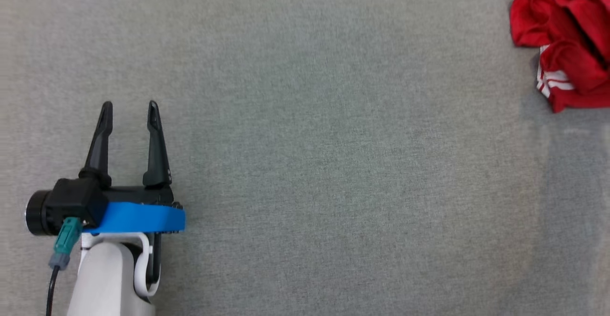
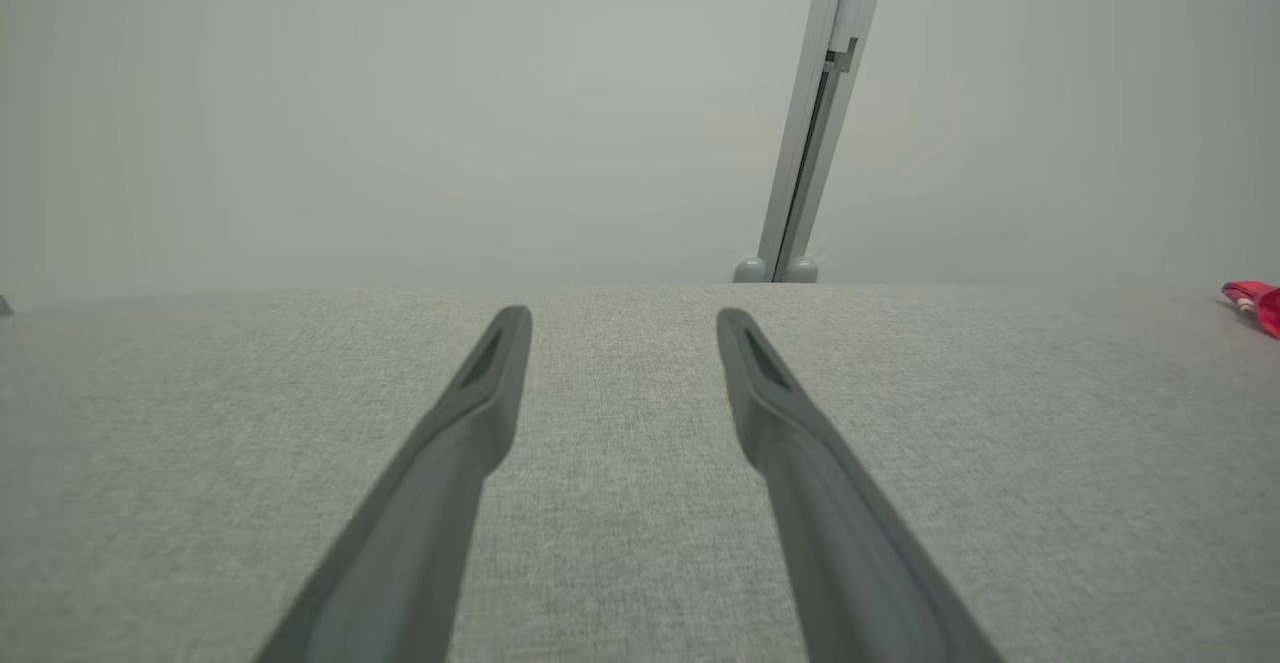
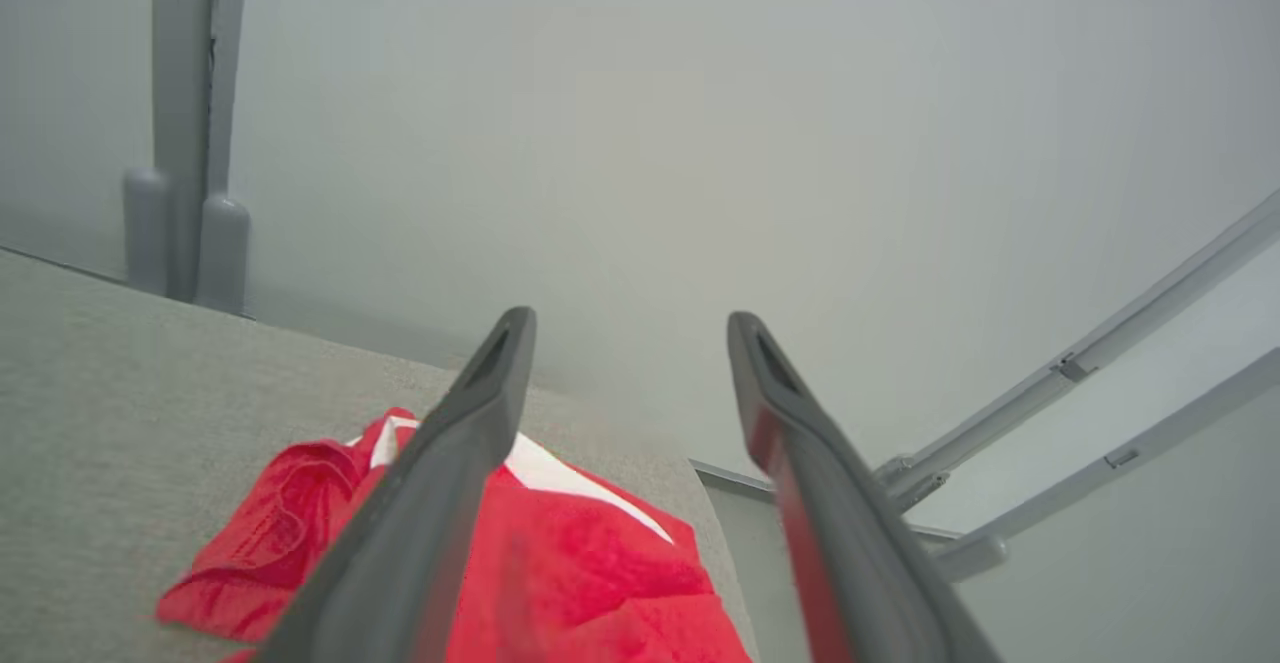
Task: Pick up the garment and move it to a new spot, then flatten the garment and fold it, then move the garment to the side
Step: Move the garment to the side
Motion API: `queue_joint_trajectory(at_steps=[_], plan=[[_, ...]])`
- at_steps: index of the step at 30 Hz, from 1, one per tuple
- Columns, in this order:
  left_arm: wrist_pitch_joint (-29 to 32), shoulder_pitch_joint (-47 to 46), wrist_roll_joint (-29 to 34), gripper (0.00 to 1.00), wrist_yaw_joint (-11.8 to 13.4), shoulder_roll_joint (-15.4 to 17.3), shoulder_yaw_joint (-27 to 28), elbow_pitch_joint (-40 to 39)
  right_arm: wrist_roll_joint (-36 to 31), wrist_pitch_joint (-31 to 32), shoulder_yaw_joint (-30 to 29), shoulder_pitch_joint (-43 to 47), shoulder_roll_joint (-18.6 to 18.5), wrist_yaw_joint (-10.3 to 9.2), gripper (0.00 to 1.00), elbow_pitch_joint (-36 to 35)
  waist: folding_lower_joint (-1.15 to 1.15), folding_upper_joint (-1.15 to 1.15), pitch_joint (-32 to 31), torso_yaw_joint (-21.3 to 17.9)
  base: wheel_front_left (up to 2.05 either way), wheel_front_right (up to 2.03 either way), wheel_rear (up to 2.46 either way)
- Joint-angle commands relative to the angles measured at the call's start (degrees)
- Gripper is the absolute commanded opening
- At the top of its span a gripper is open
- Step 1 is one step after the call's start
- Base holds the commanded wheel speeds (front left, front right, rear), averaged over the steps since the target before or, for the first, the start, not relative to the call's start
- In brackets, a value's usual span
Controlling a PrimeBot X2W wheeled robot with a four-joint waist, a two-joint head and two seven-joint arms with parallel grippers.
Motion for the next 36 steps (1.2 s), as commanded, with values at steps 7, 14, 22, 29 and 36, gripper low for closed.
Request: queue_joint_trajectory(at_steps=[7,14,22,29,36], plan=[[-0.14,4.74,-1.01,1.0,0.88,-0.66,0.98,1.03,1.78,-3.08,3.38,6.36,9.37,-0.01,1.0,-5.86,0.0,0.0,-7.74,1.63,0.0,0.0,0.0],[-0.15,7.69,-1.24,1.0,1.02,-1.0,1.52,2.48,6.0,-3.46,7.08,12.97,17.56,-0.01,1.0,-10.29,0.0,0.0,-13.11,4.57,0.0,0.0,0.0],[-0.15,10.34,-1.18,1.0,1.22,-1.22,1.32,4.35,10.11,-3.49,7.77,24.88,22.83,-0.01,1.0,-16.75,0.0,0.0,-17.76,5.84,0.0,0.0,0.0],[-0.15,12.2,-1.64,1.0,1.47,-1.49,0.26,4.56,10.78,-3.5,4.81,35.76,24.51,0.0,1.0,-22.84,0.0,0.0,-20.82,4.91,0.0,0.0,0.0],[-0.15,14.3,-2.17,1.0,2.11,-1.7,-0.37,4.72,10.09,-1.89,1.45,44.64,25.9,0.0,1.0,-28.98,0.0,0.0,-23.83,3.95,0.0,0.0,0.0]])
